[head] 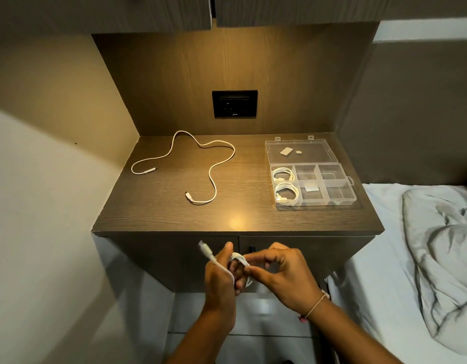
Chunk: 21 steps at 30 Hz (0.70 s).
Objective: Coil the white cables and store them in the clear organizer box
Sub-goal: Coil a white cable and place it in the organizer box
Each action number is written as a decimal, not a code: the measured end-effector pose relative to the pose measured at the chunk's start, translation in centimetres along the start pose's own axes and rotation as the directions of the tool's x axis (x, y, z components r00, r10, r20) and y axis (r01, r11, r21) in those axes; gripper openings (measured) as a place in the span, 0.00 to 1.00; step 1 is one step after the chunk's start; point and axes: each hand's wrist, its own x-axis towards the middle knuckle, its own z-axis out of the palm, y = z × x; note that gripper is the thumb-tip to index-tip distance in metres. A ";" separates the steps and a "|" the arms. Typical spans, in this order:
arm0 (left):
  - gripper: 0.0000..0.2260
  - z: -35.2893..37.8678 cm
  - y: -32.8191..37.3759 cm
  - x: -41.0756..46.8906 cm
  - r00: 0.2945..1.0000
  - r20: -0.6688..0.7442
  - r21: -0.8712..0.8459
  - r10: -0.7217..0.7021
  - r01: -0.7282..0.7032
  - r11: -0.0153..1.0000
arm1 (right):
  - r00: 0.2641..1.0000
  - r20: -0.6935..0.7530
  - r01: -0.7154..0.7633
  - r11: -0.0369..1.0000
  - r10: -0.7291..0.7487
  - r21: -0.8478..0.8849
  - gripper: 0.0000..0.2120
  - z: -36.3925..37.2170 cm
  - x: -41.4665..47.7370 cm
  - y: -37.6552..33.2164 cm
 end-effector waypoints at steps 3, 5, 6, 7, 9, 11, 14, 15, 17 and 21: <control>0.21 0.3 0.0 0.4 0.987 -0.145 0.037 0.070 -0.065 0.997 | 0.998 -0.050 0.030 0.998 -0.033 -0.057 0.12 1.1 -0.4 -0.7; 0.23 0.4 0.1 0.6 0.971 -0.224 0.055 0.080 -0.069 0.996 | 0.995 -0.096 0.030 0.998 -0.036 -0.061 0.15 1.8 -0.7 -1.1; 0.23 0.4 0.2 0.6 0.962 -0.261 0.070 0.082 -0.066 0.995 | 0.994 -0.110 0.019 0.998 -0.025 -0.054 0.16 2.1 -0.8 -1.2; 0.22 0.4 0.3 0.7 0.953 -0.290 0.082 0.091 -0.070 0.994 | 0.994 -0.109 0.008 0.999 -0.013 -0.046 0.16 2.3 -1.0 -1.3; 0.20 0.3 0.5 0.8 0.949 -0.296 0.080 0.112 -0.092 0.993 | 0.997 -0.078 -0.009 0.999 0.007 -0.030 0.13 2.5 -1.3 -1.2; 0.22 0.2 0.6 0.8 0.951 -0.276 0.120 0.139 -0.109 0.987 | 0.999 -0.039 -0.022 1.000 0.021 -0.009 0.11 2.3 -1.4 -1.2; 0.24 -0.2 0.2 0.9 0.954 -0.238 0.240 0.184 -0.126 0.963 | 1.000 0.007 -0.005 1.000 0.005 0.010 0.14 1.4 -1.3 -1.3; 0.25 -0.3 0.0 0.9 0.959 -0.211 0.266 0.192 -0.133 0.955 | 1.000 -0.003 0.005 1.000 -0.005 0.012 0.15 1.0 -1.2 -1.3; 0.26 -0.4 -0.4 0.8 0.971 -0.151 0.299 0.186 -0.135 0.945 | 0.997 -0.052 0.052 0.999 -0.052 -0.006 0.15 0.1 -0.9 -1.3; 0.25 -0.2 -1.2 0.7 0.983 -0.061 0.369 0.176 -0.142 0.918 | 0.971 0.043 0.240 0.938 -0.237 -0.250 0.20 -1.2 0.4 -1.4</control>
